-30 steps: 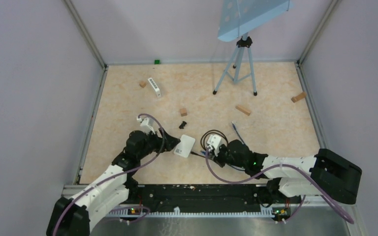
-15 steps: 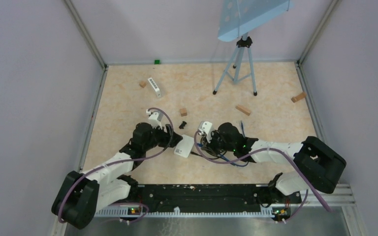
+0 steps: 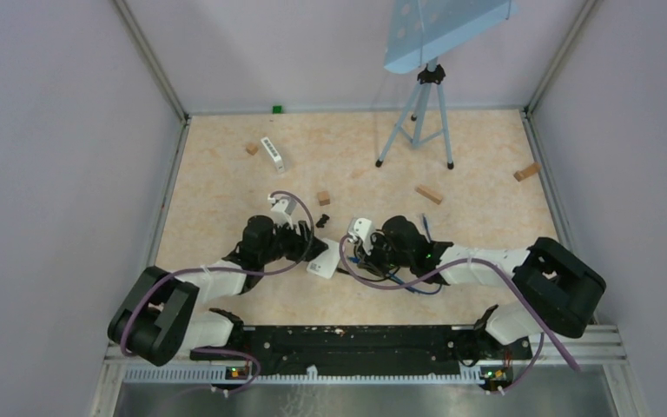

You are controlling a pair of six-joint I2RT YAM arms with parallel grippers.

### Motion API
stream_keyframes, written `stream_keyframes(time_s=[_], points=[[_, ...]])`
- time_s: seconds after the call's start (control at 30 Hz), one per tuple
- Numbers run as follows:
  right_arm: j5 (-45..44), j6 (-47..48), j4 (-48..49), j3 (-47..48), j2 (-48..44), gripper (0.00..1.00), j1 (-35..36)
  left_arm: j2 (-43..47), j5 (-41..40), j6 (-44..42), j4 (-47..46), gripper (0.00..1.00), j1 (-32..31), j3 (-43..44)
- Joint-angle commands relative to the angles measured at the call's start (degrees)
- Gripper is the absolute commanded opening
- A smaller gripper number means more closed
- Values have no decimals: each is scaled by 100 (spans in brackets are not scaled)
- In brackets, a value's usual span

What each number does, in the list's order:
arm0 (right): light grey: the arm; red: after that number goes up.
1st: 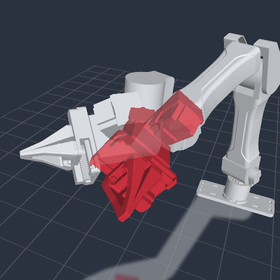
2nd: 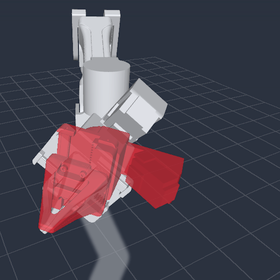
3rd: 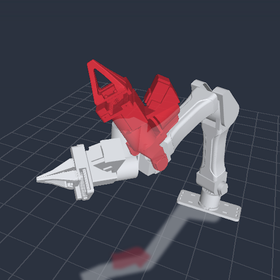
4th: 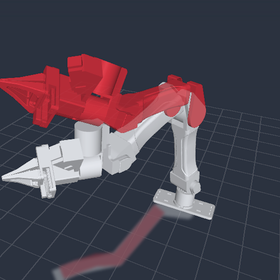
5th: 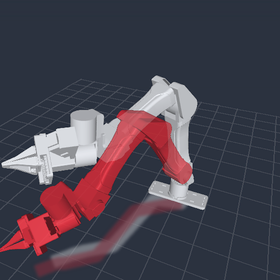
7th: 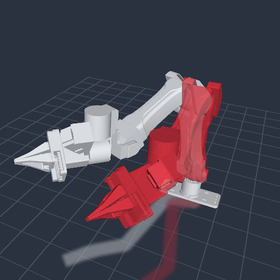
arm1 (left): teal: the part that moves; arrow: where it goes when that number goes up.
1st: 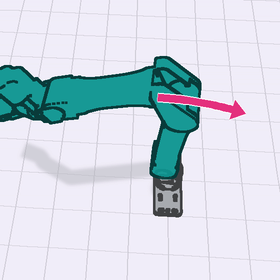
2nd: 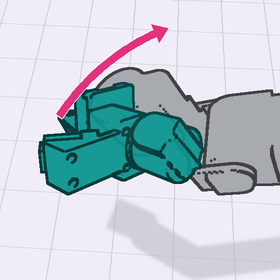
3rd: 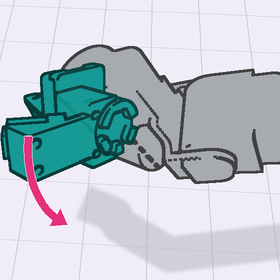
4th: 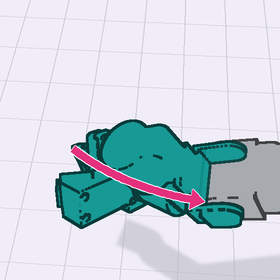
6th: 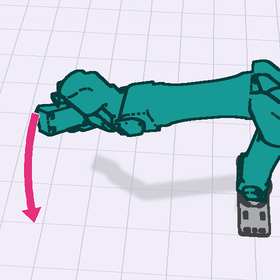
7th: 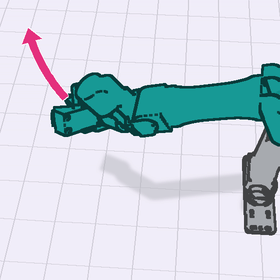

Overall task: Insert the plug into the switch port
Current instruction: Insert the connector into the switch port.

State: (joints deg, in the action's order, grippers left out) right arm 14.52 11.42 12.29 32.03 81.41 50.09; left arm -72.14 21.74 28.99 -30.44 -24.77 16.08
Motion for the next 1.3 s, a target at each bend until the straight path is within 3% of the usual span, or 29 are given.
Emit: stream_keyframes(time_s=[0.0,0.57,0.97,1.27], points=[[142,159,62,244,157,0,-51,-187,462,-19,-424,64,28,115],[143,456,-148,737,854,0,-52,-891,632,-534,-534,54,35,208],[180,180,142,748,929,0,507,-359,156,-690,-261,53,34,-50],[-359,179,331,488,956,0,502,-411,97,-722,-313,54,34,-45]])
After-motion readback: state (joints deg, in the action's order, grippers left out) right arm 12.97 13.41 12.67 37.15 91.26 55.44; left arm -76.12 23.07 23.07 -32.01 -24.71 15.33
